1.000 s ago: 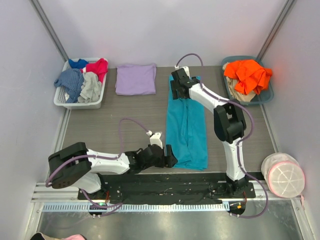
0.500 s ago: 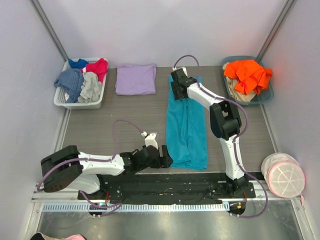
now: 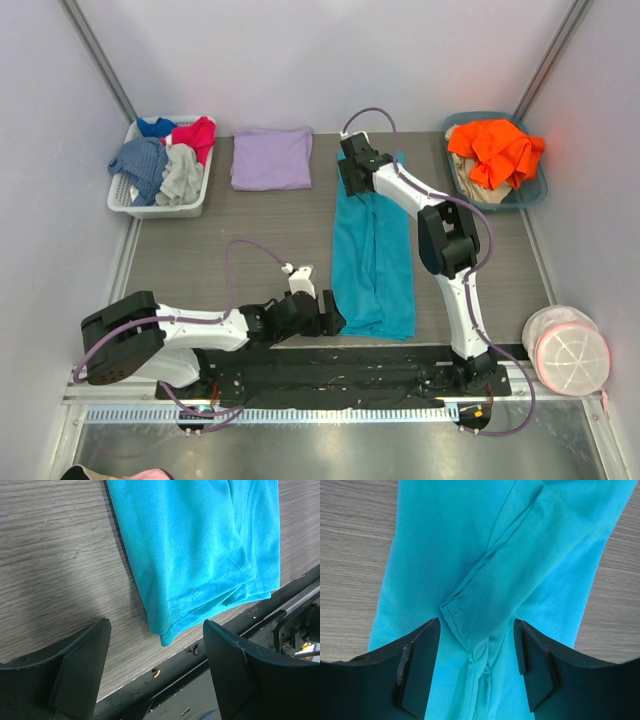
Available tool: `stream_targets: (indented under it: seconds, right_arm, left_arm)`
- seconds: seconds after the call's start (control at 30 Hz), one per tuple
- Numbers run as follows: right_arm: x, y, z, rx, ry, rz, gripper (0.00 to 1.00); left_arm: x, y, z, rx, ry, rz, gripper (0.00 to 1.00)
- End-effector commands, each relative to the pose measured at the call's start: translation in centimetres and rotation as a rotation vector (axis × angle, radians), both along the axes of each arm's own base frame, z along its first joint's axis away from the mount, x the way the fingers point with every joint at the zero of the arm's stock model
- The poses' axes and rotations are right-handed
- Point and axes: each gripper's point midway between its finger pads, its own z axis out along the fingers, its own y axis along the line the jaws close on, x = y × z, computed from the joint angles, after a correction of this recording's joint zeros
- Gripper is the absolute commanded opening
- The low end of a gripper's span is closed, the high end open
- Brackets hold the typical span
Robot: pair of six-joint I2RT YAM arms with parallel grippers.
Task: Fold and stack the t-shirts
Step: Fold the tshirt
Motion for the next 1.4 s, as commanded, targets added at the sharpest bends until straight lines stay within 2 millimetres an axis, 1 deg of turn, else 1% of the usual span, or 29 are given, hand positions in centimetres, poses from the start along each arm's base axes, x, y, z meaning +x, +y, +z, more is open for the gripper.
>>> stream_targets:
  seconds: [0.0, 0.1, 0.13, 0.27, 0.37, 0.63, 0.8, 0.87, 1.07, 1.13, 1.27, 1.37]
  right_arm:
    - [1.2, 1.2, 0.8, 0.029, -0.029, 0.035, 0.65]
    - [1.3, 1.5, 0.3, 0.031, -0.021, 0.047, 0.61]
    - [1.4, 1.4, -0.1, 0.029, -0.015, 0.047, 0.60]
    - [1.5, 1.7, -0.4, 0.029, -0.012, 0.056, 0.57]
    - [1.6, 1.9, -0.4, 0.035, -0.011, 0.063, 0.56]
    - [1.6, 1.8, -0.2, 0.034, -0.016, 0.065, 0.48]
    - [1.5, 1.6, -0.5, 0.021, -0.011, 0.062, 0.48]
    - [1.3, 1.4, -0.4, 0.015, -0.010, 0.058, 0.50]
    - [1.4, 1.4, 0.6, 0.004, -0.033, 0.065, 0.52]
    - [1.5, 1.6, 1.0, 0.005, -0.042, 0.069, 0.52]
    - [1.3, 2.0, 0.7, -0.001, -0.036, 0.074, 0.52]
    - [1.0, 2.1, 0.4, -0.051, -0.032, 0.100, 0.52]
  left_arm:
    - [-0.1, 1.4, -1.2, 0.052, 0.011, 0.027, 0.80]
    - [-0.1, 1.6, -1.4, 0.055, 0.014, 0.031, 0.80]
    - [-0.1, 1.6, -1.4, 0.053, 0.016, 0.032, 0.80]
    - [-0.2, 1.7, -1.4, 0.056, 0.016, 0.034, 0.80]
    - [-0.1, 1.7, -1.4, 0.057, 0.014, 0.036, 0.80]
    - [-0.1, 1.7, -1.6, 0.062, 0.018, 0.036, 0.80]
    - [-0.1, 1.6, -1.6, 0.061, 0.019, 0.035, 0.80]
    - [-0.1, 1.6, -1.6, 0.060, 0.018, 0.032, 0.80]
    - [-0.2, 1.7, -1.7, 0.064, 0.019, 0.031, 0.80]
    - [-0.2, 1.7, -1.6, 0.062, 0.018, 0.031, 0.80]
    - [-0.2, 1.8, -1.7, 0.066, 0.018, 0.033, 0.80]
    - [-0.2, 1.7, -1.7, 0.066, 0.018, 0.033, 0.80]
